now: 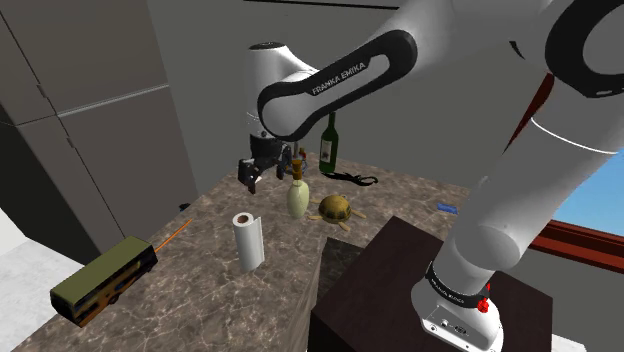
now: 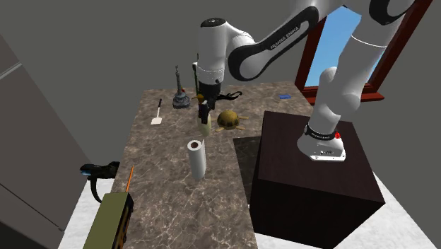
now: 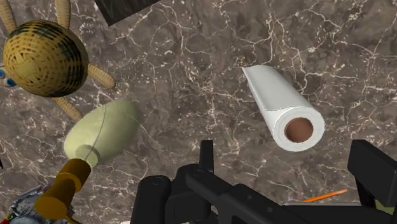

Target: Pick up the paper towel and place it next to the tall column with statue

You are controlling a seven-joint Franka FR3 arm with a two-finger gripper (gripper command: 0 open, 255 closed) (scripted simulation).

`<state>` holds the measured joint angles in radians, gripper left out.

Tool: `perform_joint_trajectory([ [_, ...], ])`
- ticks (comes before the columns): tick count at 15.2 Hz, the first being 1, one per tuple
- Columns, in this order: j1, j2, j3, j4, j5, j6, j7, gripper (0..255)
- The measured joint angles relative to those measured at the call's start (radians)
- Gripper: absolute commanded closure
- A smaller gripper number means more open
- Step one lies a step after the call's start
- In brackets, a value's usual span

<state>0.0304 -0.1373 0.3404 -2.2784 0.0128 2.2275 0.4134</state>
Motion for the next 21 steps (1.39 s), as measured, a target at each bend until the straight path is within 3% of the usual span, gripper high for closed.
perform_joint_trajectory([
  [4, 0.006, 0.167, 0.026, 0.08, -0.096, 0.054, 0.095, 0],
  [10, 0.055, 0.404, 0.018, 0.207, -0.243, 0.109, 0.231, 0],
  [21, 0.077, 0.508, -0.008, 0.225, -0.305, 0.182, 0.277, 0],
])
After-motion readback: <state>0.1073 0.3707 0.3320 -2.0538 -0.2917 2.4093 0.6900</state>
